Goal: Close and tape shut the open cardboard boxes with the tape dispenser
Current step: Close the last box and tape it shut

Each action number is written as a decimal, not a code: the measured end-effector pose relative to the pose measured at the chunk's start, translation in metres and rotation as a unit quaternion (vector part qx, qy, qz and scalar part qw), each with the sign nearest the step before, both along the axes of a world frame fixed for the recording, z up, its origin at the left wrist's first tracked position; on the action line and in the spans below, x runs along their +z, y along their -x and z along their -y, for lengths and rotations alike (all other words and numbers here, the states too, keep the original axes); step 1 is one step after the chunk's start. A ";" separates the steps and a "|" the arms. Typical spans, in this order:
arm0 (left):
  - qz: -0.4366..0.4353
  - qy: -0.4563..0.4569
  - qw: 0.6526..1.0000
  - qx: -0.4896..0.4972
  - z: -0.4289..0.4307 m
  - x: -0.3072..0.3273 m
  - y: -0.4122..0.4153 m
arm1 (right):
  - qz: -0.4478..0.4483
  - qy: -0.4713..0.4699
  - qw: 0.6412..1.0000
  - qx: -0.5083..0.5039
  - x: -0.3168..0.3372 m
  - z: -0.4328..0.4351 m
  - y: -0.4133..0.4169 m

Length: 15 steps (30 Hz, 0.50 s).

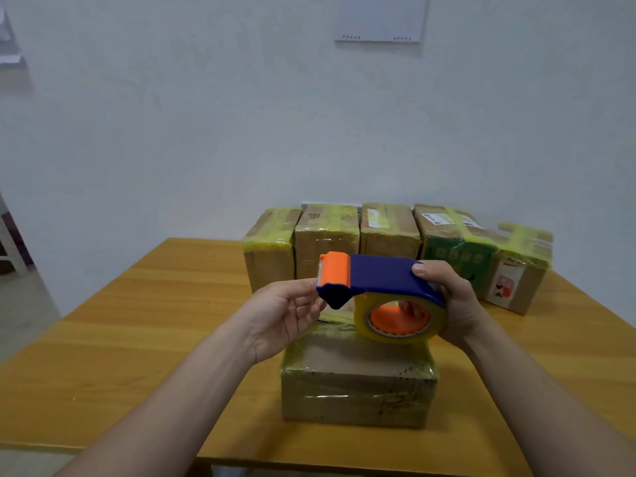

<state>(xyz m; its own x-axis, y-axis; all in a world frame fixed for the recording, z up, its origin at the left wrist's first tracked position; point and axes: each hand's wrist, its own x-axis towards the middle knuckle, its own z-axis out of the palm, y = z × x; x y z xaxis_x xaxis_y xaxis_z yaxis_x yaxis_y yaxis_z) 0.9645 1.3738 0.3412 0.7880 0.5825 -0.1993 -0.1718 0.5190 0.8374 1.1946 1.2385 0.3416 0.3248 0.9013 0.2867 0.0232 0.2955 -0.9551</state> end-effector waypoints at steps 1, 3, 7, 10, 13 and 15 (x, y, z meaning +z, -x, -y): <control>-0.002 0.009 1.000 0.002 -0.002 0.000 0.000 | -0.001 -0.001 1.000 -0.001 0.000 0.000 0.000; 0.004 0.026 1.000 0.005 -0.005 0.001 -0.001 | -0.010 -0.004 1.000 -0.002 0.000 0.000 0.000; -0.003 -0.010 1.000 -0.026 -0.004 0.005 0.000 | -0.001 -0.001 1.000 -0.006 0.002 -0.001 0.000; -0.035 -0.036 0.997 -0.052 -0.007 0.004 0.004 | 0.017 0.017 1.000 -0.006 0.004 0.000 -0.001; -0.071 -0.067 0.995 -0.028 -0.009 0.006 0.003 | 0.026 0.024 0.999 -0.002 0.007 0.002 0.003; -0.076 -0.078 0.994 -0.004 -0.009 0.007 0.000 | 0.025 0.025 0.999 -0.007 0.009 0.002 0.004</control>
